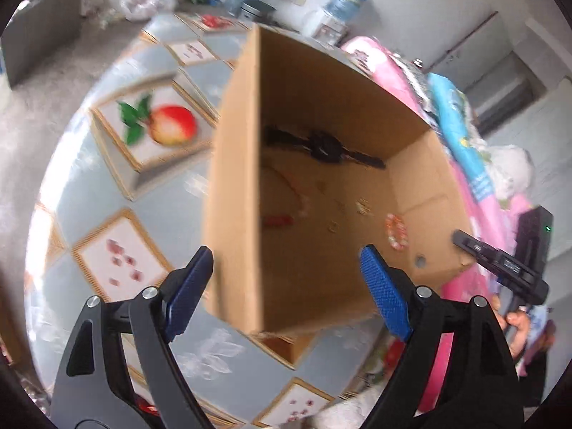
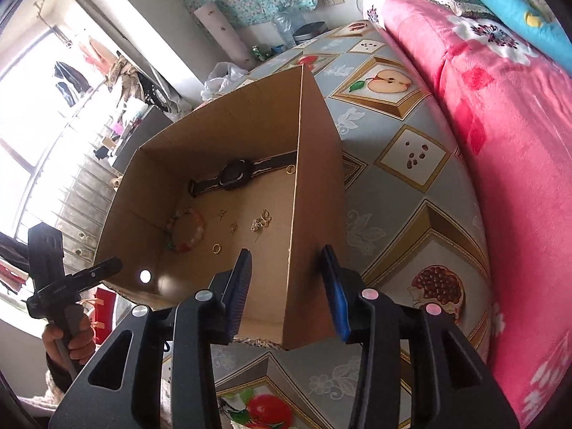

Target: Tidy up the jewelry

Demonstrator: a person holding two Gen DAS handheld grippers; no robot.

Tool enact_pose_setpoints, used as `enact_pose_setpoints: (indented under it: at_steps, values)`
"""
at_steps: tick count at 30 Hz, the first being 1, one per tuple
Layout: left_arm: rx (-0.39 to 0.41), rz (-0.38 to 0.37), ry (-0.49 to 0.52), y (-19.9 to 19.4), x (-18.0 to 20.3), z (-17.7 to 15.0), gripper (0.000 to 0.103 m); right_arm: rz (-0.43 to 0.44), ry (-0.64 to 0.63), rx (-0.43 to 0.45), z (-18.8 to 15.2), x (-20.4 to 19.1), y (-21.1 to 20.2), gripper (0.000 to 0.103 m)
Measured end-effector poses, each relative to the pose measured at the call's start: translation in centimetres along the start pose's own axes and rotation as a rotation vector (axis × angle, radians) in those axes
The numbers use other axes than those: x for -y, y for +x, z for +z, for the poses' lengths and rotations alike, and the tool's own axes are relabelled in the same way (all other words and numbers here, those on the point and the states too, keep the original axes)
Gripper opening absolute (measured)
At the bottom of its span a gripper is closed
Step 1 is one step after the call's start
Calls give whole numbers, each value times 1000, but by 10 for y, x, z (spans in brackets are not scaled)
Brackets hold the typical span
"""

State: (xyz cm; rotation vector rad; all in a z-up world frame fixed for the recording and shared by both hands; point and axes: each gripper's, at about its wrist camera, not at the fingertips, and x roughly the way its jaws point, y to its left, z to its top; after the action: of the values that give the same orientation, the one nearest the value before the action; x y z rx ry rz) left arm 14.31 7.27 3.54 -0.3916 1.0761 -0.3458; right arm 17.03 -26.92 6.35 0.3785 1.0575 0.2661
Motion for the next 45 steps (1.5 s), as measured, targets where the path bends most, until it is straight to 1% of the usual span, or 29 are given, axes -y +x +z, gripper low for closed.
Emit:
enact_pose_setpoints:
  at_steps: [2, 4, 9, 14, 19, 22, 25, 28, 29, 30, 31, 32, 33, 34, 35, 36, 37, 40, 43, 45]
  values:
    - [17, 46, 25, 1, 6, -5, 83, -3, 3, -5, -3, -3, -1, 40]
    - [24, 64, 21, -1, 7, -9, 83, -11, -6, -8, -8, -7, -3, 40]
    - [13, 44, 1, -10, 4, -20, 83, -3, 4, -18, -22, -8, -11, 40]
    - [2, 45, 23, -27, 7, -44, 83, 6, 12, -20, -44, -11, -28, 40]
    - [4, 26, 18, -43, 10, -67, 83, -3, 15, -14, -66, -14, -46, 40]
    - [-2, 16, 20, -45, 12, -80, 83, -20, 19, -10, -75, -12, -50, 40]
    - [-11, 20, 27, -42, 7, -93, 83, -18, 33, -14, -84, -7, -48, 41]
    - [38, 44, 69, -50, 13, -102, 83, -22, 13, 7, -91, -10, -54, 41]
    - [72, 63, 85, -56, 17, -105, 83, -29, 6, 19, -92, -12, -58, 41]
    - [115, 87, 106, -64, 21, -108, 83, -46, -1, 37, -94, -14, -63, 44]
    - [151, 105, 126, -71, 25, -110, 85, -63, -10, 55, -95, -16, -69, 49]
    - [193, 125, 150, -80, 30, -112, 85, -92, -29, 92, -99, -21, -79, 53]
    - [242, 149, 175, -90, 36, -116, 86, -119, -47, 127, -103, -25, -88, 59]
    - [277, 171, 192, -98, 41, -119, 90, -137, -61, 156, -105, -29, -95, 65]
    - [306, 188, 207, -105, 46, -121, 92, -157, -86, 196, -111, -35, -105, 68]
    - [334, 205, 223, -111, 51, -124, 93, -171, -108, 224, -116, -41, -113, 74]
    - [347, 218, 233, -116, 56, -126, 95, -186, -135, 251, -123, -48, -120, 79]
    - [375, 257, 232, -124, 66, -130, 95, -215, -186, 291, -137, -65, -130, 89]
    - [403, 307, 215, -128, 72, -134, 95, -209, -214, 273, -150, -79, -124, 95]
    - [426, 361, 214, -128, 75, -138, 95, -236, -210, 269, -157, -85, -119, 95]
